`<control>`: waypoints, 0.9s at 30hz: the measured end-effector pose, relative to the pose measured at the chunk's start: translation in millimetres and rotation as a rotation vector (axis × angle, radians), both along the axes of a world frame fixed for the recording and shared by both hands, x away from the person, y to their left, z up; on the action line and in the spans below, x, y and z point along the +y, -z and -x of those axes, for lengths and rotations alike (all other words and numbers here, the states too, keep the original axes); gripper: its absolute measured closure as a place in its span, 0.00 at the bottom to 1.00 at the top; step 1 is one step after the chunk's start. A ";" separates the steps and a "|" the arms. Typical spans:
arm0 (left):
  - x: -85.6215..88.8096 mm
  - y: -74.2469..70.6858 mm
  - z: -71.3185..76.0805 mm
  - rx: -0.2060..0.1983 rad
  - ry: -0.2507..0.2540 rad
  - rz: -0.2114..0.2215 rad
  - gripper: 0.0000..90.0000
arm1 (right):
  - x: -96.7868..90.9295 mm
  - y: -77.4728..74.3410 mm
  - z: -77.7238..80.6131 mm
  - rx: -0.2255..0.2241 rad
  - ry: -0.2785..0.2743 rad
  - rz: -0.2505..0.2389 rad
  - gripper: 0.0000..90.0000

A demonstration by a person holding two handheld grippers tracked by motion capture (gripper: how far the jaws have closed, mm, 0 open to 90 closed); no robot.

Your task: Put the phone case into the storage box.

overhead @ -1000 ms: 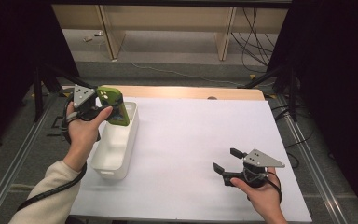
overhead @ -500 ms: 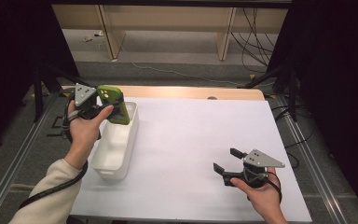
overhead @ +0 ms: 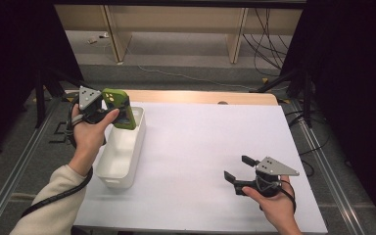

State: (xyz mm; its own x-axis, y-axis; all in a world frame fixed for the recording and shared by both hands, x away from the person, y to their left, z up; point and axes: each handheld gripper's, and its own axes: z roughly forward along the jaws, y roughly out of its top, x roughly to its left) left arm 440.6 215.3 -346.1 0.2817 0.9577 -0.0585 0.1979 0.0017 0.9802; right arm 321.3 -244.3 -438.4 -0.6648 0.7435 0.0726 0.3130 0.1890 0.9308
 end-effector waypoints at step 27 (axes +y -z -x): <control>-1.6 4.2 -9.4 0.007 -0.004 -0.004 0.17 | -0.5 -0.2 0.0 0.000 0.002 0.004 0.18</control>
